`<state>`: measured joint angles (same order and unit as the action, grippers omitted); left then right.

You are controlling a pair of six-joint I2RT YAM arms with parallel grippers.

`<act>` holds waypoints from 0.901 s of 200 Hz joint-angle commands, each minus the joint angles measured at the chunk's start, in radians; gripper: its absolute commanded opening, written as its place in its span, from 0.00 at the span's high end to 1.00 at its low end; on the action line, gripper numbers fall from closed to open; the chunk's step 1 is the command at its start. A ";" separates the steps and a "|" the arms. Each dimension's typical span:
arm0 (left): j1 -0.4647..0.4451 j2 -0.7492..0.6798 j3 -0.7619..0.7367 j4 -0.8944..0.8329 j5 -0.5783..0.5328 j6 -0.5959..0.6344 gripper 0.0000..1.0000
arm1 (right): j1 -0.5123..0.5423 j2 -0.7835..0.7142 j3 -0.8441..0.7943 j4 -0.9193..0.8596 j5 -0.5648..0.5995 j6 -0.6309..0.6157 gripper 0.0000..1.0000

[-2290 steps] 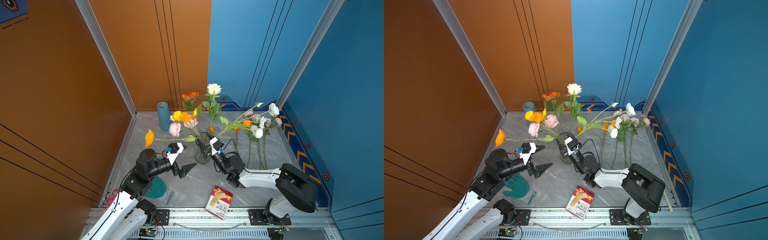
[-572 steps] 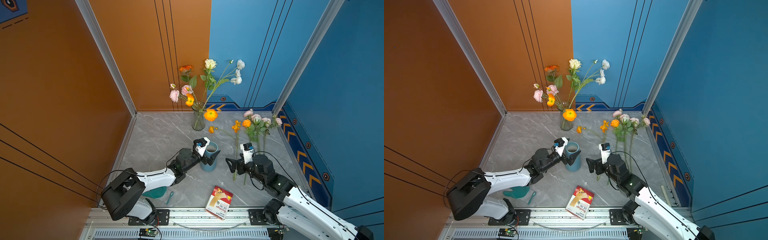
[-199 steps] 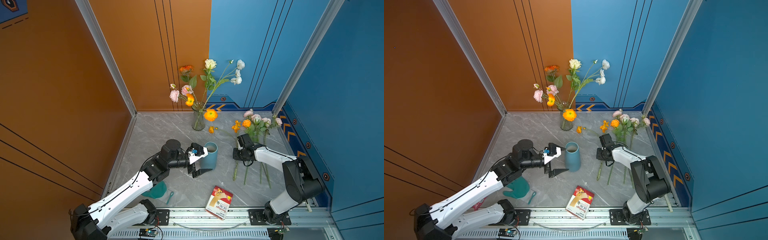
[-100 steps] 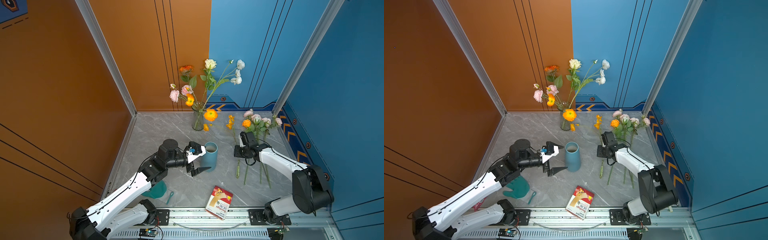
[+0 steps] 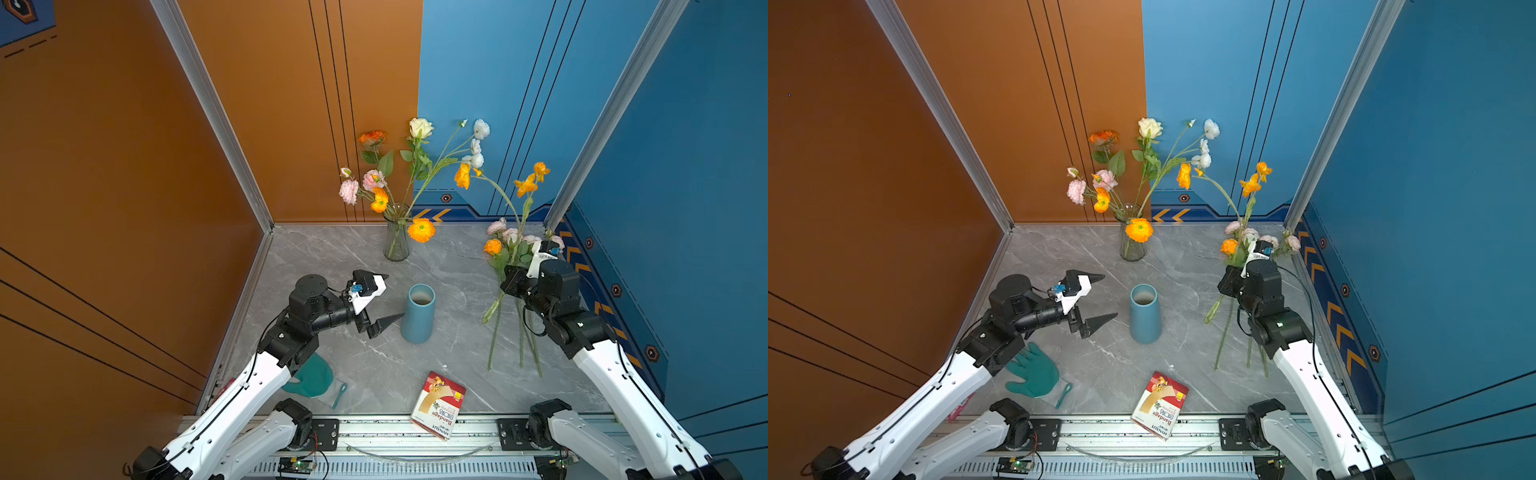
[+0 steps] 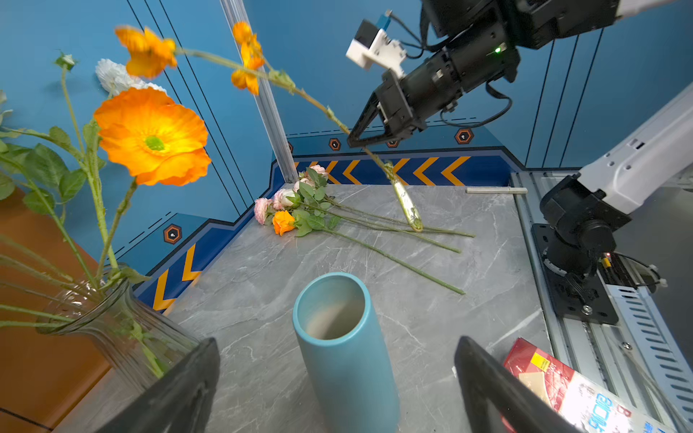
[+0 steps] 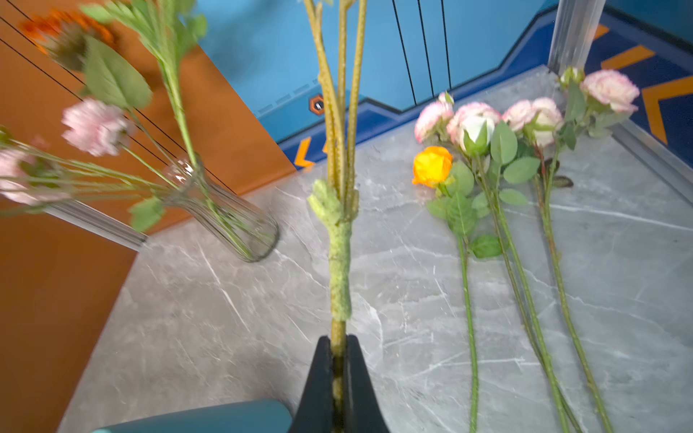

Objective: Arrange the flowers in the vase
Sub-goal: 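Lift the yellow poppies upright and carry them over the teal vase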

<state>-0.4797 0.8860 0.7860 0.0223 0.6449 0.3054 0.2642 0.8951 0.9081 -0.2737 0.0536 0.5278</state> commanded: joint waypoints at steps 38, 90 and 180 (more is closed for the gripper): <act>0.038 0.009 -0.007 0.041 0.079 -0.042 0.02 | 0.245 -0.059 -0.008 0.545 -0.025 -0.261 1.00; 0.056 0.017 -0.001 0.040 0.121 -0.054 0.02 | 0.601 0.094 0.008 0.780 0.040 -0.615 1.00; 0.055 0.023 0.009 0.040 0.165 -0.071 0.02 | 0.655 0.302 -0.024 0.947 0.164 -0.716 1.00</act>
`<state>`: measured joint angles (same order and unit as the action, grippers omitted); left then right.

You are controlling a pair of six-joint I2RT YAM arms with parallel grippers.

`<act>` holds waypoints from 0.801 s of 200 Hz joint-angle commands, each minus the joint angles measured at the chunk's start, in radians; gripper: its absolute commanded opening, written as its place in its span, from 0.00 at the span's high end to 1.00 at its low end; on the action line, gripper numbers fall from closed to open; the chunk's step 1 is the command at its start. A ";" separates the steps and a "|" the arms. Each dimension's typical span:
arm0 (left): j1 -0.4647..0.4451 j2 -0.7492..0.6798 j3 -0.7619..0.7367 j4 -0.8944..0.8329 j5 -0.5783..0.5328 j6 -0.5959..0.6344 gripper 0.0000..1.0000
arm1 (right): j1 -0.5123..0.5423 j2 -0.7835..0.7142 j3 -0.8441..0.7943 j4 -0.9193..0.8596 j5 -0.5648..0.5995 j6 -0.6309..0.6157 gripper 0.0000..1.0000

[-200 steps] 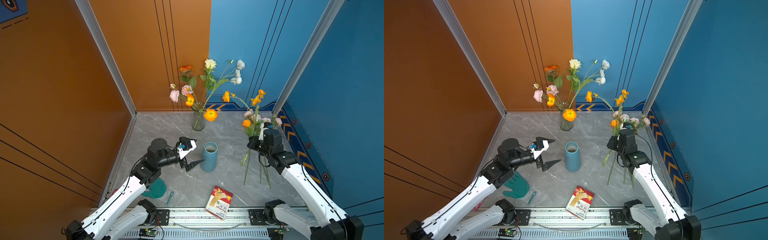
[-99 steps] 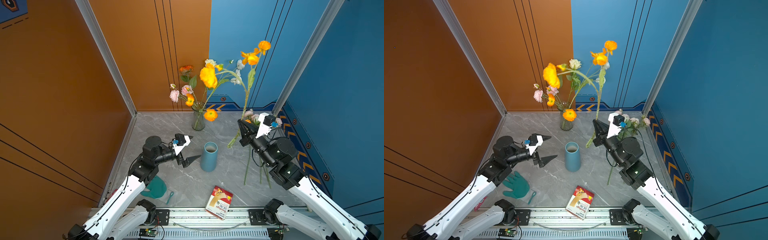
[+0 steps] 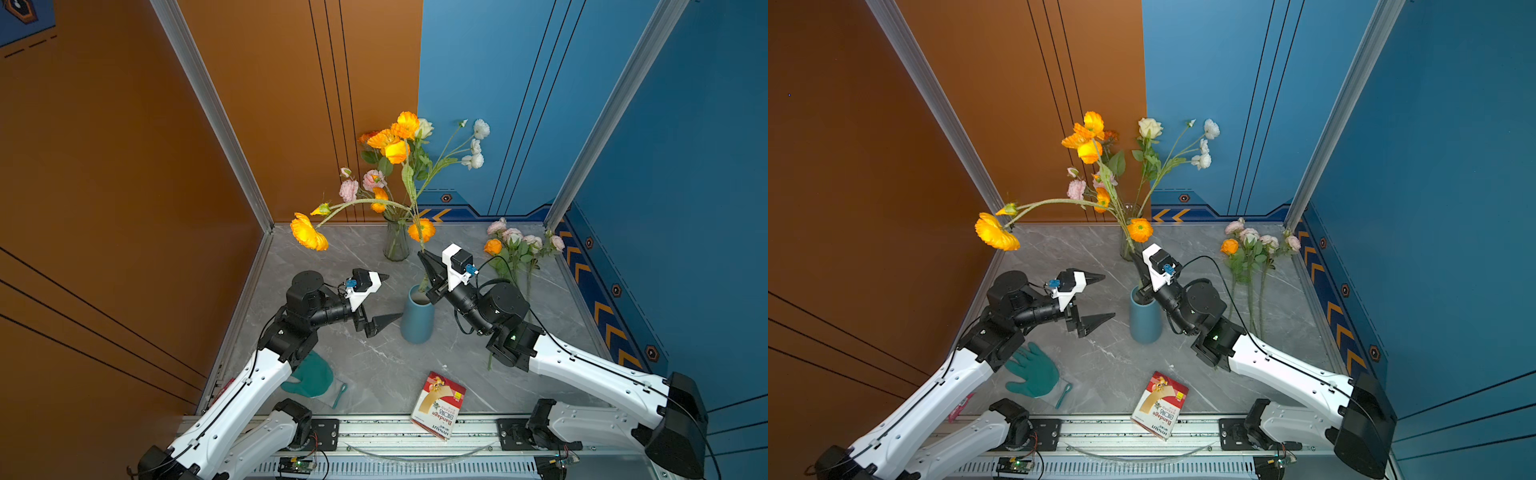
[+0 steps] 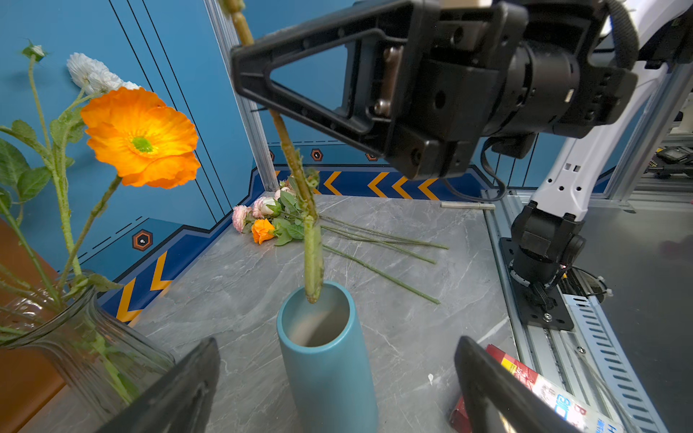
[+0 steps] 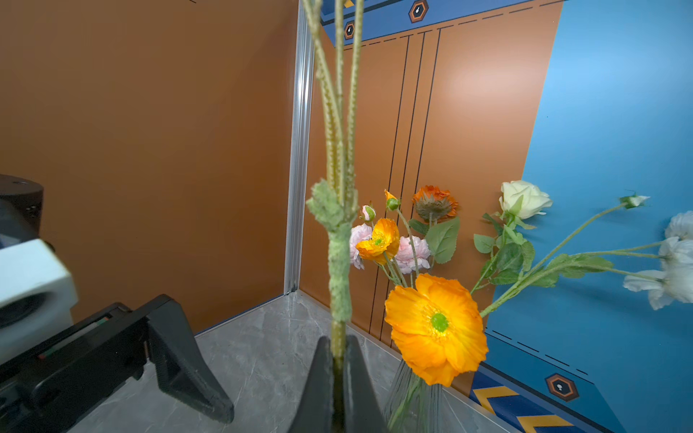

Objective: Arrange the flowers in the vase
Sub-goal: 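Lift the yellow poppies upright and carry them over the teal vase, then lower the poppy stems into the teal vase and open the right gripper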

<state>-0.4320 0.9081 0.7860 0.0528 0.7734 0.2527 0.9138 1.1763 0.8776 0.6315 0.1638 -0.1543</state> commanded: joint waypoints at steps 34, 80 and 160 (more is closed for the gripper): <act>0.007 0.004 0.009 0.010 0.041 -0.020 0.02 | 0.007 0.040 -0.053 0.038 0.075 -0.013 1.00; 0.007 0.036 0.019 0.009 0.074 -0.035 0.02 | 0.002 0.034 -0.163 0.087 0.117 0.033 1.00; -0.017 0.060 0.019 0.008 0.081 -0.041 0.02 | -0.006 0.101 -0.216 0.132 0.107 0.126 1.00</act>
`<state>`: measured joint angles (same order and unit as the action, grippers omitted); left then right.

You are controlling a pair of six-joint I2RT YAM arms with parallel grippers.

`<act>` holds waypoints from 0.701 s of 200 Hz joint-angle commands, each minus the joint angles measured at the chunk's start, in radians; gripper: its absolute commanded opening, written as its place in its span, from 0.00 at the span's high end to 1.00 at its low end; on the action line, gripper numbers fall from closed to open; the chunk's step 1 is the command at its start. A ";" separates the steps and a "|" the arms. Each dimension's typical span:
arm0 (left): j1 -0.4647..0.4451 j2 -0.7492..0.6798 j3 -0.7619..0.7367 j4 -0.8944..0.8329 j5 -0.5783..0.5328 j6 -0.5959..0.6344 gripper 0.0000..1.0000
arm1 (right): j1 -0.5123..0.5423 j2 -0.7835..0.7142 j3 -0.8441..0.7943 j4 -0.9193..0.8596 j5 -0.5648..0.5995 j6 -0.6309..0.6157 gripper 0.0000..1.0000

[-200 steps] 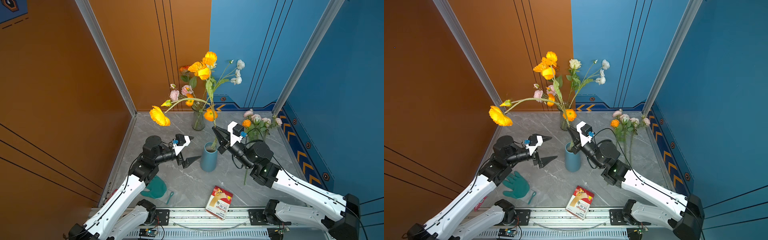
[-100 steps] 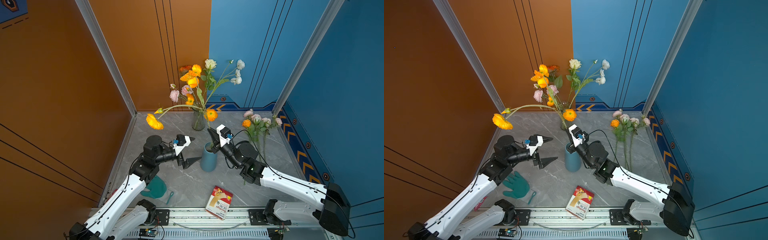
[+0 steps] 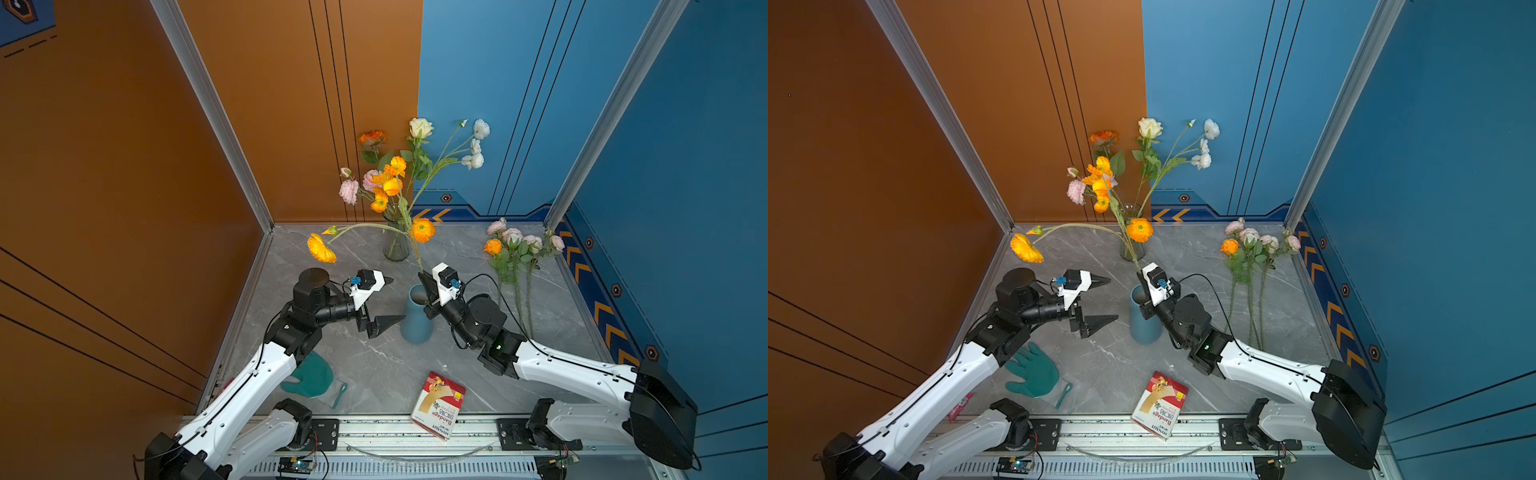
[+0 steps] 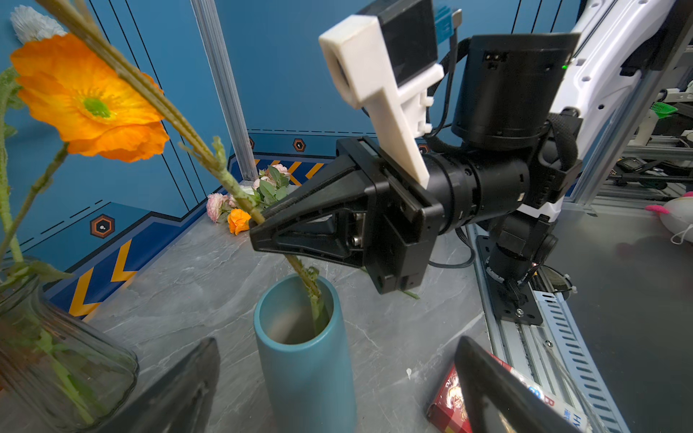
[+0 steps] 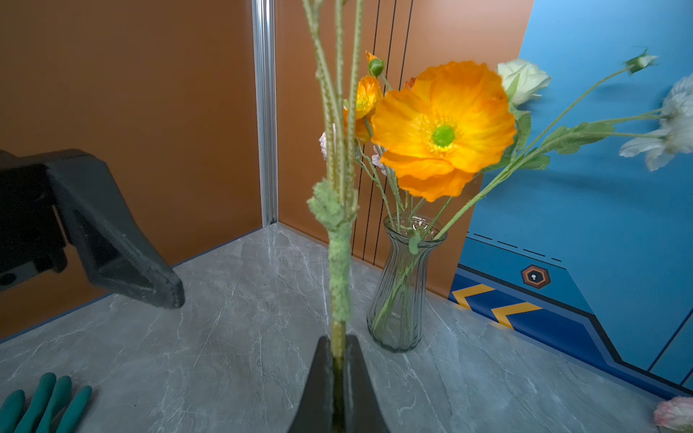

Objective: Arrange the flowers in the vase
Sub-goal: 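Lower the poppy stems into the teal vase and open the right gripper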

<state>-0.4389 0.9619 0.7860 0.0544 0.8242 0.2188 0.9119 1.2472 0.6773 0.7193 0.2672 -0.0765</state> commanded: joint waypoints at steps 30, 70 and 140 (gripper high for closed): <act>-0.014 0.007 0.020 0.007 0.033 -0.007 0.02 | 0.000 0.062 -0.034 0.074 -0.006 0.067 1.00; -0.014 0.009 0.019 0.007 0.035 -0.007 0.02 | 0.002 0.078 -0.039 0.053 0.005 0.067 0.89; -0.018 0.017 0.021 0.007 0.041 -0.009 0.02 | 0.002 0.053 -0.055 0.037 0.012 0.068 0.77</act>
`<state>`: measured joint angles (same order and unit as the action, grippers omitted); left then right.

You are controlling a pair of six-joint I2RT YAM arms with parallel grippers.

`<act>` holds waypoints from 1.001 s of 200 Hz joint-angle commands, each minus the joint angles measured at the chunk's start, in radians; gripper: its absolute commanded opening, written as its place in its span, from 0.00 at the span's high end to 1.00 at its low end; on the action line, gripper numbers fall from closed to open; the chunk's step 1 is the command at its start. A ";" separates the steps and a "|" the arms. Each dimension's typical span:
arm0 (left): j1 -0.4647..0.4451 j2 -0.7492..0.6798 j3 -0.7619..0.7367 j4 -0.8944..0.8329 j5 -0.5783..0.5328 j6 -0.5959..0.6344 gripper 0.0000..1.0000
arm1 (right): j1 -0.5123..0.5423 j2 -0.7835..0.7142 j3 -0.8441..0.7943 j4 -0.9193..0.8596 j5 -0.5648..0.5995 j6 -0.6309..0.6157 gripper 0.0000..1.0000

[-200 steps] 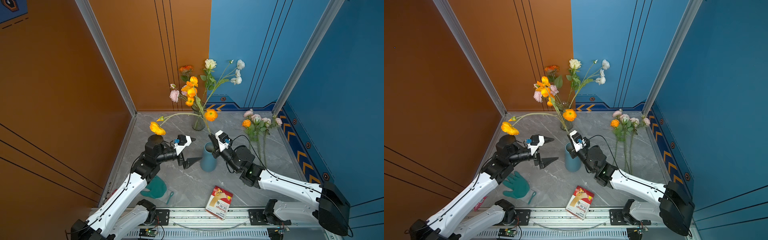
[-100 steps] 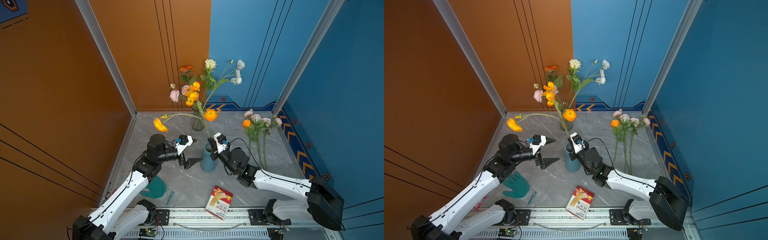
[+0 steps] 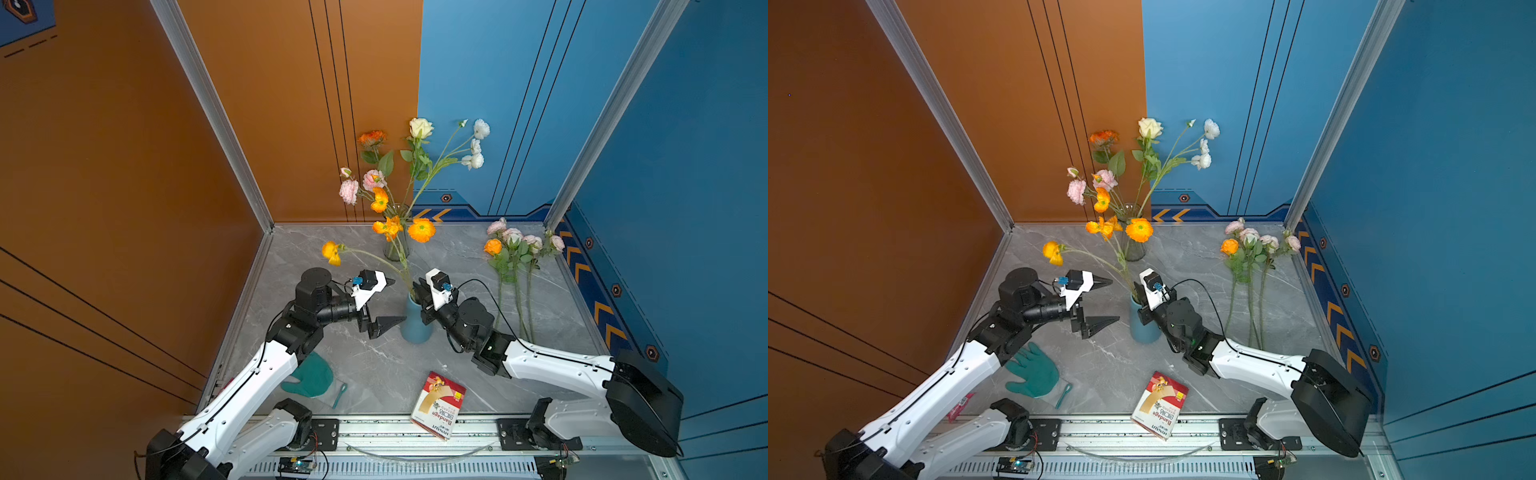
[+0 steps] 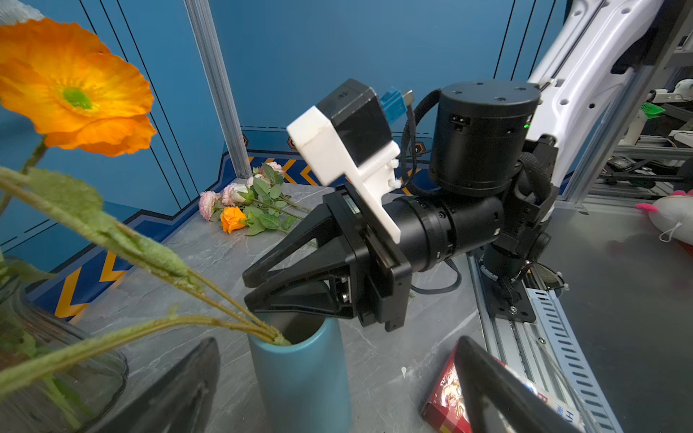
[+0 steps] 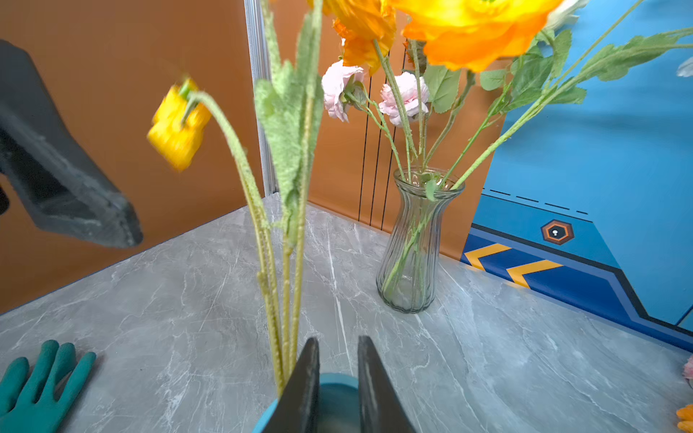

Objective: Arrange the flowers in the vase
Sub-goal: 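Lower the poppy stems into the teal vase and open the right gripper, then move the right gripper to the loose roses and grasp an orange rose stem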

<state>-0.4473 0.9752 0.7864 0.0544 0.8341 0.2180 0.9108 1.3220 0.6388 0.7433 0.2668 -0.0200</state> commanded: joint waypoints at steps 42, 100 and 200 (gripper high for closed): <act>-0.020 0.007 0.021 0.007 0.036 -0.008 0.02 | 0.003 -0.072 -0.031 -0.012 0.036 0.011 0.63; -0.062 -0.003 0.001 0.008 -0.042 0.037 0.02 | -0.036 -0.157 -0.027 -0.158 0.203 0.063 0.30; -0.190 0.024 -0.028 0.026 -0.164 0.079 0.02 | -0.346 -0.240 0.016 -0.713 0.301 0.448 0.29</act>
<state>-0.5957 0.9829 0.7811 0.0612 0.7174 0.2737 0.6437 1.0885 0.6147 0.2985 0.4782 0.2882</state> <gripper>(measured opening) 0.979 0.712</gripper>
